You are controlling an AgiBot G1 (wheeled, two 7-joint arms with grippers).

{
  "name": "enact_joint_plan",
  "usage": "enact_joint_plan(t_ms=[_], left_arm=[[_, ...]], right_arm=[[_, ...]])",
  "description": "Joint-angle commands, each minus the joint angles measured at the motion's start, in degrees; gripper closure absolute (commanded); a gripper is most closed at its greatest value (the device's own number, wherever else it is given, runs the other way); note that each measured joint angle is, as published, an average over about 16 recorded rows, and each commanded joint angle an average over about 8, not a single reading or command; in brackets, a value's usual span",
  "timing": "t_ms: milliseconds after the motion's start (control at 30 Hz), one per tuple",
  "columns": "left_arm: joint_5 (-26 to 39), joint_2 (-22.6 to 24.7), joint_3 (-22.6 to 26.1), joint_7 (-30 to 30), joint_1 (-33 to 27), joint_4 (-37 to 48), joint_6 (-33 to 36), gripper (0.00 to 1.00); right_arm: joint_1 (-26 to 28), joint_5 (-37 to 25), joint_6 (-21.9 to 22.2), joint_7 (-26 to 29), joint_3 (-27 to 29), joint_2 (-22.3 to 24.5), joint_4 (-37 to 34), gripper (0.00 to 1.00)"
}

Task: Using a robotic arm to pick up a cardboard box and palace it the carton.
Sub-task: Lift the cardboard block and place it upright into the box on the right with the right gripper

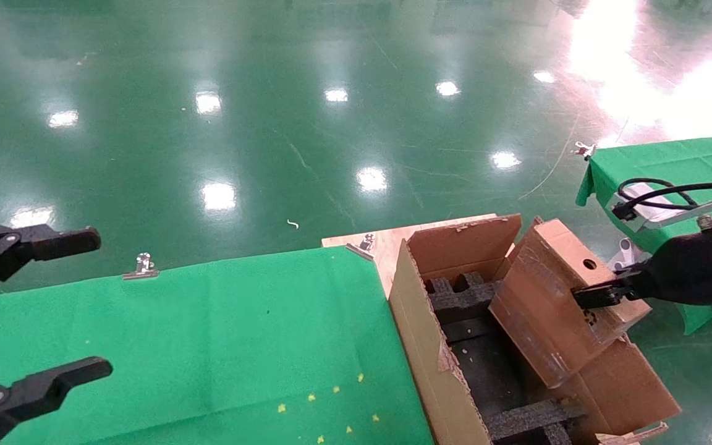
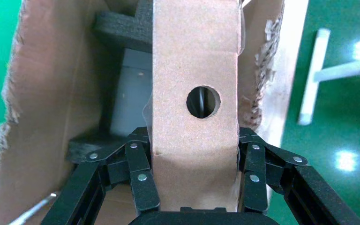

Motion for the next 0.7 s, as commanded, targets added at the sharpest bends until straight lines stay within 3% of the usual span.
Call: enact_joint_plan(t_ms=[33, 267, 700], left_arm=[[0.0, 0.0, 0.0, 0.0, 0.0, 0.0, -0.01, 0.0], [0.0, 0.0, 0.0, 0.0, 0.0, 0.01, -0.01, 0.0], [0.0, -0.01, 0.0, 0.0, 0.0, 0.01, -0.01, 0.0]], right_arm=[[0.18, -1.28, 0.16, 2.7, -0.17, 0.29, 1.48, 1.0], [-0.09, -1.52, 0.49, 3.68, -0.36, -0.23, -0.01, 1.0], [-2.39, -7.96, 3.1, 16.35, -2.51, -1.92, 0.28, 1.0]])
